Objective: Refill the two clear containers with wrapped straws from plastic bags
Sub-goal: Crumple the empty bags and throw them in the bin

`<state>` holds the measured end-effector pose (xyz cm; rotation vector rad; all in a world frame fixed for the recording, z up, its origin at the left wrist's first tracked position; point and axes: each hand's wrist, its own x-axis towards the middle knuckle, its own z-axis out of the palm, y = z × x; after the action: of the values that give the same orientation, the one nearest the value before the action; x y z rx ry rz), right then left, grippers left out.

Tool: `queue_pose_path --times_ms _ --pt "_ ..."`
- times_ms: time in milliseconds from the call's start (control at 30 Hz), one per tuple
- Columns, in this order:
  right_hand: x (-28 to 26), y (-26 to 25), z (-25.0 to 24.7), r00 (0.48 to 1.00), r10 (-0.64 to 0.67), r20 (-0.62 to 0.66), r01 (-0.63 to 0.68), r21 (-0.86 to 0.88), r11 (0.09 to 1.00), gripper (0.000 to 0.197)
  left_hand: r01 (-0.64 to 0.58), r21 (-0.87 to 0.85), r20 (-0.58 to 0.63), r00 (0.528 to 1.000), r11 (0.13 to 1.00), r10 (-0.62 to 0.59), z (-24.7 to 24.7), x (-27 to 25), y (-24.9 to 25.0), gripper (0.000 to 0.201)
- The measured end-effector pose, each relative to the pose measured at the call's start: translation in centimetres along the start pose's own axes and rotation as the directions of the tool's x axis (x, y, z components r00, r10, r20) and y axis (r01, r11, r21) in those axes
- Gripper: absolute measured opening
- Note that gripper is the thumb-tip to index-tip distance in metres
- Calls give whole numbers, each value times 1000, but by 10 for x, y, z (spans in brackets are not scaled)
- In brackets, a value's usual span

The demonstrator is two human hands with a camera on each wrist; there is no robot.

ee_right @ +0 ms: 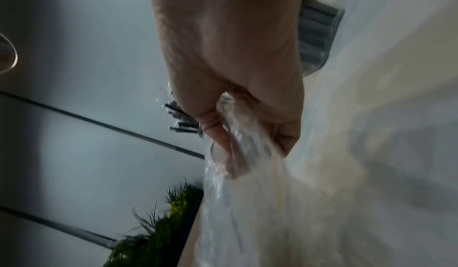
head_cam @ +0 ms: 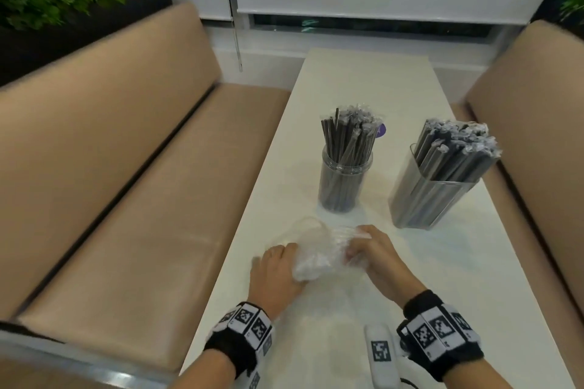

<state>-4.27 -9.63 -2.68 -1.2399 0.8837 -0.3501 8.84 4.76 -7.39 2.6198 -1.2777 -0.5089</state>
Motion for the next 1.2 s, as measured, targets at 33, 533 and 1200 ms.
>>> queue_pose_path --times_ms 33,533,1200 --pt "-4 -1 -7 1000 -7 13 7 16 1000 43 -7 -88 -70 998 996 1 -2 -1 3 55" --pt "-50 16 7 857 -40 514 -196 396 897 58 171 -936 156 985 306 -73 -47 -48 45 64" --pt "-117 53 318 856 -175 487 58 246 968 56 63 -996 62 998 56 -27 -112 -162 -260 37"
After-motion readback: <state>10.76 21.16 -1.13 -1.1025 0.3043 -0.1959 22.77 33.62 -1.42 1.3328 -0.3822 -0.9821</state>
